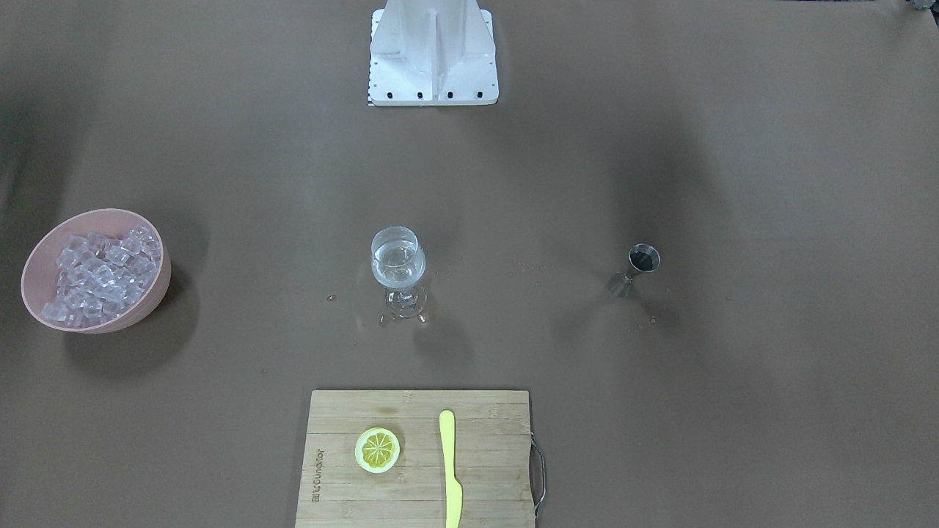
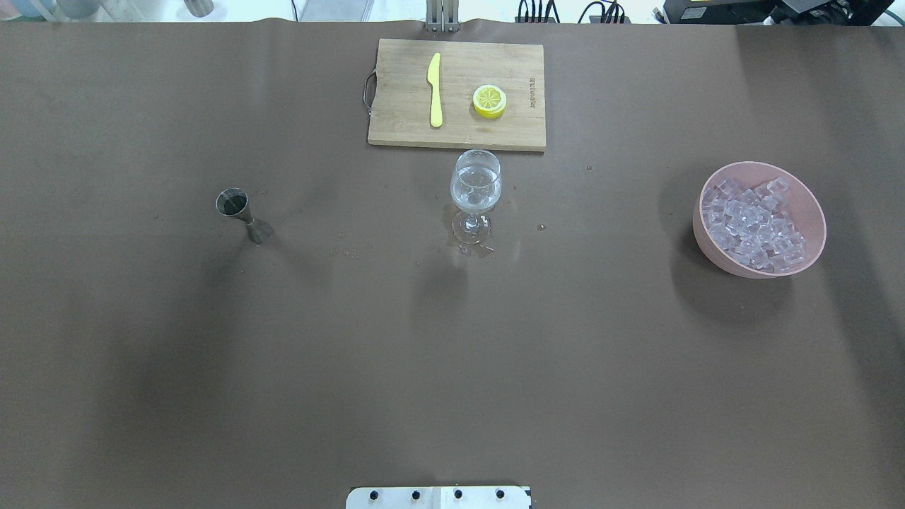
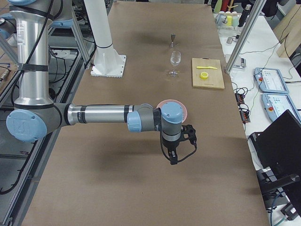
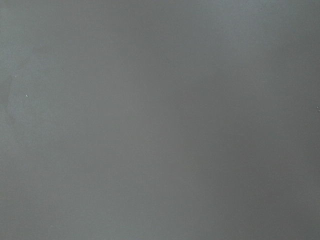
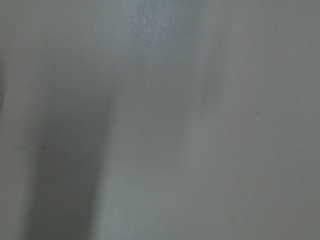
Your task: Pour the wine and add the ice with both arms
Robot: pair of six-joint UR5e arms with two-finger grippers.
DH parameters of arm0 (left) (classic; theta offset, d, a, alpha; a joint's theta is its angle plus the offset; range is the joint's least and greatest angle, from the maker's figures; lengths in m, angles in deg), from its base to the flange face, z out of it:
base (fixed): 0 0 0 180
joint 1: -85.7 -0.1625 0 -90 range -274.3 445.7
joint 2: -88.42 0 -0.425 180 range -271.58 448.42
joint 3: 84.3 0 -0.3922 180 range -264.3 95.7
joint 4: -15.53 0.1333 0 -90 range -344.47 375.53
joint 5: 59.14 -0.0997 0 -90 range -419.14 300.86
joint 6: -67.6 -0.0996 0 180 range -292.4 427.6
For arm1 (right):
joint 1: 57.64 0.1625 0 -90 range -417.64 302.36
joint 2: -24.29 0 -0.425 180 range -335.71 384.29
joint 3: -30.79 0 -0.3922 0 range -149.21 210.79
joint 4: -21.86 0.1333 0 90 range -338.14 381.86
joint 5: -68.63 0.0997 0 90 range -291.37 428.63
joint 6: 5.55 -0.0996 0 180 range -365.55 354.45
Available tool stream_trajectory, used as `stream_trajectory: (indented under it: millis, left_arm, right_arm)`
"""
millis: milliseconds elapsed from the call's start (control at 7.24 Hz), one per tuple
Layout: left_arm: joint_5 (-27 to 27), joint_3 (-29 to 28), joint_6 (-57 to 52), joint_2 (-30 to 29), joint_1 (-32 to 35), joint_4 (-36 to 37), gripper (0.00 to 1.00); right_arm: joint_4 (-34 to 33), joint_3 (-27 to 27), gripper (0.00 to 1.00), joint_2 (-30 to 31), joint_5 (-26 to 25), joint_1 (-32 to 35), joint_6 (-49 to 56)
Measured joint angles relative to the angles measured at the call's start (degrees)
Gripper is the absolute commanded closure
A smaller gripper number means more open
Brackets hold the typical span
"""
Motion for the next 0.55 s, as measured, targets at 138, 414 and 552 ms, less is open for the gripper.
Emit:
stream_trajectory:
  millis: [138, 414, 552]
  left_arm:
    - [-0.1, -0.1, 0.0, 0.2, 0.0, -0.6, 0.01]
    - [-0.4, -0.4, 0.0, 0.3, 0.1, -1.9, 0.01]
    - [-1.7, -0.5, 0.0, 0.3, 0.1, -2.9, 0.01]
  right_arm:
    - [0.0, -0.2, 0.00, 0.0, 0.0, 0.0, 0.0]
    - [0.0, -0.6, 0.00, -0.1, 0.0, 0.0, 0.0]
    - [0.0, -0.8, 0.00, -0.1, 0.0, 0.0, 0.0]
